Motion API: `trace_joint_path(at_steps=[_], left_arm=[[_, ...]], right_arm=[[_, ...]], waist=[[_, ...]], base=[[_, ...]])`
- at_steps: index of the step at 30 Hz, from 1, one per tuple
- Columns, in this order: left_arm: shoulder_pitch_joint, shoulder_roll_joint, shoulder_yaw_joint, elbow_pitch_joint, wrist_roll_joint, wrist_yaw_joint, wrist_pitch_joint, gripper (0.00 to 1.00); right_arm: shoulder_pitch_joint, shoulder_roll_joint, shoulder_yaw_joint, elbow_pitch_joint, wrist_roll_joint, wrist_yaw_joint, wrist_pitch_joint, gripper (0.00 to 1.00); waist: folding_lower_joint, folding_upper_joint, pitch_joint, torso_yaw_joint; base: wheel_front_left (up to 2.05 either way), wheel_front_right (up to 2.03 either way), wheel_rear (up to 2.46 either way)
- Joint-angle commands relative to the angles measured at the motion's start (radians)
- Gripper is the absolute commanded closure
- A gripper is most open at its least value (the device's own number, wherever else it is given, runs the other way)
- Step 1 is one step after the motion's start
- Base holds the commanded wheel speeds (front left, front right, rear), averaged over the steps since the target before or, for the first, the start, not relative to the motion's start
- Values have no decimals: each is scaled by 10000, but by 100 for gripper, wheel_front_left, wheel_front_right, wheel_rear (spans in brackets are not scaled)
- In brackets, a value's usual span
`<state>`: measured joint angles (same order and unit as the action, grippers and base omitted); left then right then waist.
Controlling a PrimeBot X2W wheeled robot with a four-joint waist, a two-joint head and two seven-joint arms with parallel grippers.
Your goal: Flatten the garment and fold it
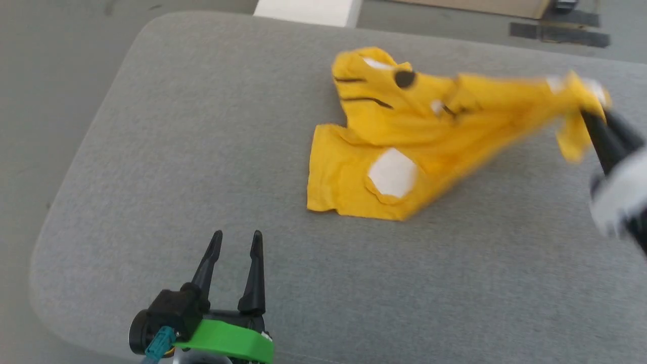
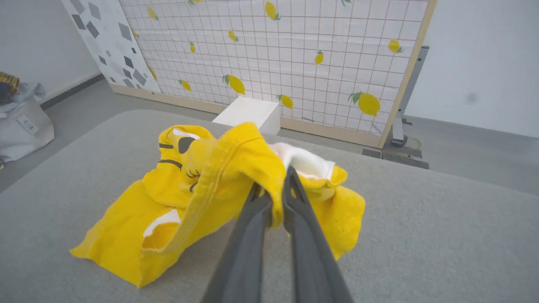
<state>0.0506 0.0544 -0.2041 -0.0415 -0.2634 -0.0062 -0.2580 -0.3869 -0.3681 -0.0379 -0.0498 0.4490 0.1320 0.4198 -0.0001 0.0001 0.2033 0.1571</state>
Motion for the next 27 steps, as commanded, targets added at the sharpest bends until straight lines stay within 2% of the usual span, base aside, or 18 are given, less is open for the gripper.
trace_joint_path(at_steps=[1,4,6,10,11,12,13,14,19,22,24,27], left_arm=[[97,-41,16,-17,149,-56,-38,0],[153,-41,56,7,193,-124,-38,0],[194,-41,104,26,224,-156,-38,0],[246,-41,159,124,288,-250,-38,0],[247,-41,165,157,304,-276,-38,0],[247,-41,172,184,308,-288,-38,0],[251,-41,166,215,307,-299,-38,0],[261,-41,151,235,306,-303,-38,0],[280,-41,100,325,263,-302,-38,0],[229,-41,48,318,172,-240,-38,0],[175,-41,-27,300,159,-231,-38,0],[52,-41,-106,239,131,-214,-38,0]], right_arm=[[1096,343,-418,-447,-181,-13,144,100],[3524,1550,-1400,-1378,-312,-13,460,100],[4829,2223,-1615,-1621,-431,-13,520,100],[6171,2772,-1386,-1517,-802,-13,246,100],[6279,2818,-1264,-1454,-933,-13,141,96],[6283,2874,-1244,-1406,-974,-13,12,69],[6236,2928,-1198,-1351,-1023,-13,-125,46],[6176,2947,-1115,-1314,-1090,-13,-179,0],[5478,2896,-783,-1543,-1243,-13,-271,0],[3579,2361,-582,-2326,-788,-13,483,0],[2681,2059,-463,-2282,-850,-13,758,0],[1557,1954,-348,-1700,-864,-13,1248,0]], waist=[[1,-1,-362,-452],[1,-1,-293,-532],[1,-1,-250,-609],[1,-1,-241,-766],[1,-1,-262,-800],[1,-1,-296,-832],[1,-1,-345,-865],[1,-1,-395,-891],[1,-1,-587,-975],[1,-1,-668,-926],[1,-1,-606,-806],[1,-1,-407,-613]], base=[[0,0,0],[0,0,0],[0,0,0],[0,0,0],[0,0,0],[0,0,0],[0,0,0],[0,0,0],[0,0,0],[0,0,0],[0,0,0],[0,0,0]])
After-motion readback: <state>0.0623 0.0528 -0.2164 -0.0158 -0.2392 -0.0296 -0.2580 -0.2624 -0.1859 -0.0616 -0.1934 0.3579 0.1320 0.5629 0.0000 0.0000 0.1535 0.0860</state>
